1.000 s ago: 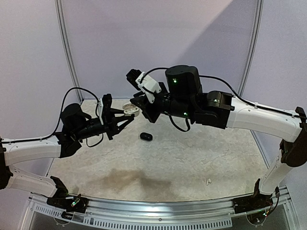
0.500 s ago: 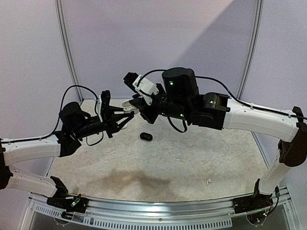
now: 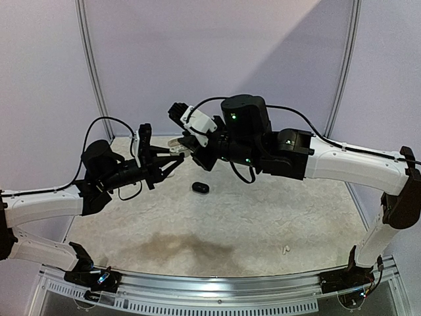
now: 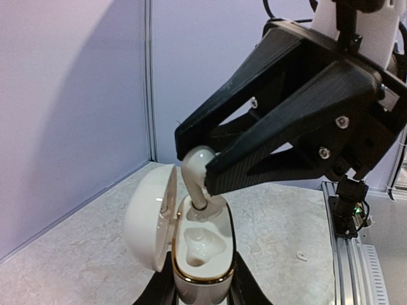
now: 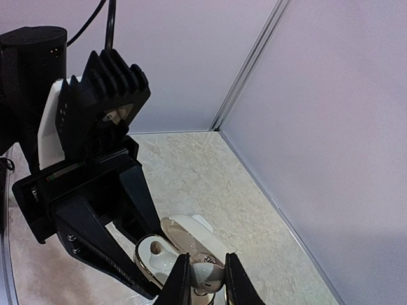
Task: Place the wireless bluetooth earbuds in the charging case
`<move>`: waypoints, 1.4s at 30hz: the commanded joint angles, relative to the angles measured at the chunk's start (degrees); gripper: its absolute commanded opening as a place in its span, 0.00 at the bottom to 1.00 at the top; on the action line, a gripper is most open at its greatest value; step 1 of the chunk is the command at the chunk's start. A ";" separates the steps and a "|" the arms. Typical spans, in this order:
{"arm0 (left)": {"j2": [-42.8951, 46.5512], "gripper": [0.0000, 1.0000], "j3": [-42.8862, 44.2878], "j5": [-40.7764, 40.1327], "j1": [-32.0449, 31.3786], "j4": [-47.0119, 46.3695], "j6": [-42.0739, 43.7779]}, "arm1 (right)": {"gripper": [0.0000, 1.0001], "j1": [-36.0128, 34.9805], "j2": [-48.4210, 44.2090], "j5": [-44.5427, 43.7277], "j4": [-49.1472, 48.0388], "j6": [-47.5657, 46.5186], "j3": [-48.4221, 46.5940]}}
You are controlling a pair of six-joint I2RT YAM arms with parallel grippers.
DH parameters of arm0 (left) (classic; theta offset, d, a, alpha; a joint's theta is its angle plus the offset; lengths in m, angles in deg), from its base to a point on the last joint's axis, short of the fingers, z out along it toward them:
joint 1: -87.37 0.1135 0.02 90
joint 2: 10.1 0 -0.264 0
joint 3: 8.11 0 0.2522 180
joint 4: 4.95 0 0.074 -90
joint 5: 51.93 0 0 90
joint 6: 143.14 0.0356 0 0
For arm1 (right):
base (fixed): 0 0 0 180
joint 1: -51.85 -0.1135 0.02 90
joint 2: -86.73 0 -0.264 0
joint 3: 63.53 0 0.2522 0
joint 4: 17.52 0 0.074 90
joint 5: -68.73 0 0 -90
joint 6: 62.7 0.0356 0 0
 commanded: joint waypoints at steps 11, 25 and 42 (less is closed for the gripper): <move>0.29 0.00 1.62 -0.12 -0.54 -3.20 2.77 | 0.08 -0.21 2.87 -1.12 5.39 -0.77 -1.28; 0.30 0.00 1.49 -2.30 -0.54 -3.73 4.07 | 0.16 -0.19 4.96 -2.38 7.62 -0.68 -3.25; 0.62 0.00 1.33 -2.95 -0.46 -1.92 4.40 | 0.19 -0.17 5.19 -2.78 8.23 -0.37 -4.17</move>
